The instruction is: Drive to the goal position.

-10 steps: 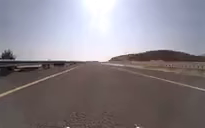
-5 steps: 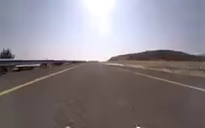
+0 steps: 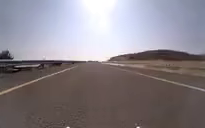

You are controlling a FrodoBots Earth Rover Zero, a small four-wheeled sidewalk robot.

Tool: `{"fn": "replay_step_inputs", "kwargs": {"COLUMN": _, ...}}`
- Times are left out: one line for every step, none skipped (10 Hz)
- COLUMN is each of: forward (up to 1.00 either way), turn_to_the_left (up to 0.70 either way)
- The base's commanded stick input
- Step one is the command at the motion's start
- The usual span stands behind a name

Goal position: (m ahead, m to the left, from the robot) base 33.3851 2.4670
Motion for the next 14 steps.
{"fn": "replay_step_inputs", "kwargs": {"forward": 0.70, "turn_to_the_left": 0.00}}
{"fn": "replay_step_inputs", "kwargs": {"forward": 0.70, "turn_to_the_left": 0.06}}
{"fn": "replay_step_inputs", "kwargs": {"forward": 0.70, "turn_to_the_left": 0.33}}
{"fn": "replay_step_inputs", "kwargs": {"forward": 0.70, "turn_to_the_left": 0.09}}
{"fn": "replay_step_inputs", "kwargs": {"forward": 0.70, "turn_to_the_left": 0.02}}
{"fn": "replay_step_inputs", "kwargs": {"forward": 0.70, "turn_to_the_left": 0.00}}
{"fn": "replay_step_inputs", "kwargs": {"forward": 0.70, "turn_to_the_left": 0.00}}
{"fn": "replay_step_inputs", "kwargs": {"forward": 0.70, "turn_to_the_left": 0.00}}
{"fn": "replay_step_inputs", "kwargs": {"forward": 0.70, "turn_to_the_left": 0.00}}
{"fn": "replay_step_inputs", "kwargs": {"forward": 0.70, "turn_to_the_left": 0.00}}
{"fn": "replay_step_inputs", "kwargs": {"forward": 0.70, "turn_to_the_left": 0.00}}
{"fn": "replay_step_inputs", "kwargs": {"forward": 0.70, "turn_to_the_left": 0.00}}
{"fn": "replay_step_inputs", "kwargs": {"forward": 0.70, "turn_to_the_left": 0.00}}
{"fn": "replay_step_inputs", "kwargs": {"forward": 0.70, "turn_to_the_left": 0.00}}
